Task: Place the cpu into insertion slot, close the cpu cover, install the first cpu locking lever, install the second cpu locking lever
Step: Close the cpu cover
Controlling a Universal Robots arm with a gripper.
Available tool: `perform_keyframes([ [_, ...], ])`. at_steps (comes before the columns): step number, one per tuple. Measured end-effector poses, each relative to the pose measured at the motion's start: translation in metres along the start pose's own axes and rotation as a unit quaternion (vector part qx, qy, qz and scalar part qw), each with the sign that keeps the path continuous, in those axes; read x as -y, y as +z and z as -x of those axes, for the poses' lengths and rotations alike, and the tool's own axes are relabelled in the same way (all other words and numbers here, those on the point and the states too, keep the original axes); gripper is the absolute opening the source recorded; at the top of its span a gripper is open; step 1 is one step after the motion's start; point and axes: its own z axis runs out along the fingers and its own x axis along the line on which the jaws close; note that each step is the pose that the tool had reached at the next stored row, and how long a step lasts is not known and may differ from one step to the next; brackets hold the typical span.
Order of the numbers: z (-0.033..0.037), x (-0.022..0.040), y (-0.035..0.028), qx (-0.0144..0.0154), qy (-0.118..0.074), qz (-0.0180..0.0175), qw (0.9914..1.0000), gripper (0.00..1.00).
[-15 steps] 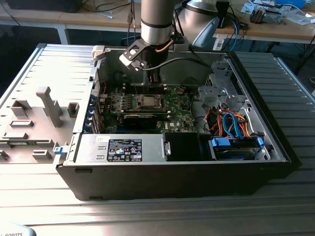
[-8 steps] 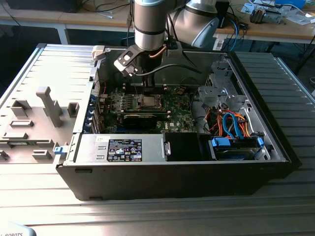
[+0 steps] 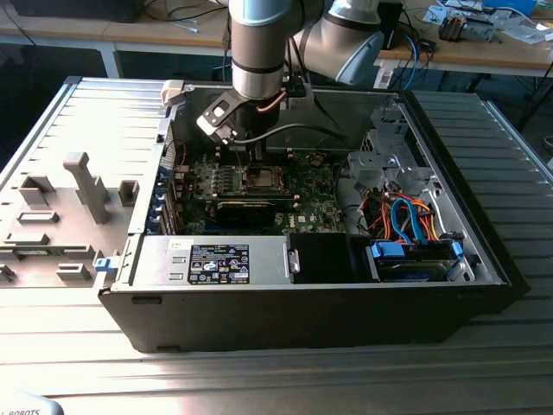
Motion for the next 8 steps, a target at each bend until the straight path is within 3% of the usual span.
perform_keyframes([
  [3,0.0,0.0013,0.0039,0.0,0.0,0.0001,1.0,0.11],
  [8,0.0,0.0,0.0048,-0.0001,0.0,0.0001,1.0,0.11],
])
